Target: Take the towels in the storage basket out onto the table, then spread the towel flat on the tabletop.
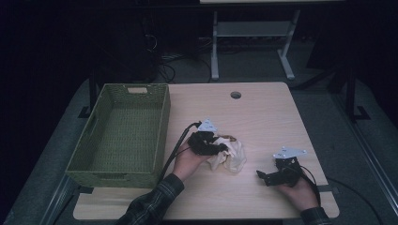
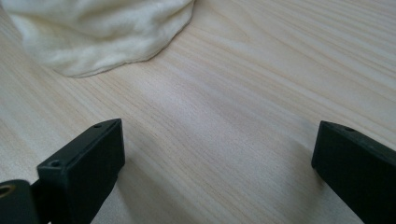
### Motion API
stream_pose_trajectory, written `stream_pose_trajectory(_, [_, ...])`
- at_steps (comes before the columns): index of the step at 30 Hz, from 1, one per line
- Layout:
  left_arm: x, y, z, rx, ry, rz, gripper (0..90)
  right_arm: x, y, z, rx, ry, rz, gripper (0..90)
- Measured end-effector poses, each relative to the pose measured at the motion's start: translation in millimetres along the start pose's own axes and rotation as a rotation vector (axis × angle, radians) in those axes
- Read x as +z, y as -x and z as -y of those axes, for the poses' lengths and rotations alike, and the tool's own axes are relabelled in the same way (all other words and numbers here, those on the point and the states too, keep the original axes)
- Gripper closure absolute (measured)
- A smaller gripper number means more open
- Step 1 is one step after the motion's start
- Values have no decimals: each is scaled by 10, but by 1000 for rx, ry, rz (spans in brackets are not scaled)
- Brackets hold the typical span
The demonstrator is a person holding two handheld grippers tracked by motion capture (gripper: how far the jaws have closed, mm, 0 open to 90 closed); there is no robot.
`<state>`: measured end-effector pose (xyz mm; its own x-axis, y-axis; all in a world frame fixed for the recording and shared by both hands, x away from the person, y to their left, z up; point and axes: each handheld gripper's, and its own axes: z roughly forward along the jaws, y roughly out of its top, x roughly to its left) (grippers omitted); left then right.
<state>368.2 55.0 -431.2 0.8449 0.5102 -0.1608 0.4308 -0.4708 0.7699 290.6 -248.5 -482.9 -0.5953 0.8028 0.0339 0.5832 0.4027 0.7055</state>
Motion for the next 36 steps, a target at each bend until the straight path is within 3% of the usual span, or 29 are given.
stream_pose_trajectory(7, [-15,-141,107,-47,-9,5,435,-2,-3,0,4,-3,-2,21])
stream_pose_trajectory(14, [-217,-80,78,-3,-10,-15,371,-1,-3,0,4,-2,-2,21])
stream_pose_trajectory(19, [-350,14,83,27,-13,-34,371,-3,-5,0,5,-2,-1,27])
stream_pose_trajectory(23, [-421,117,142,58,-23,-36,394,-29,1,-5,3,2,-4,105])
stream_pose_trajectory(27, [-470,211,236,77,-28,-46,482,-57,-23,-59,6,3,-48,193])
stream_pose_trajectory(33, [-427,219,379,47,-49,-52,519,-45,-178,-190,-29,25,-99,234])
stream_pose_trajectory(36, [-358,234,423,69,-71,-66,517,-5,-269,-280,-63,34,-125,257])
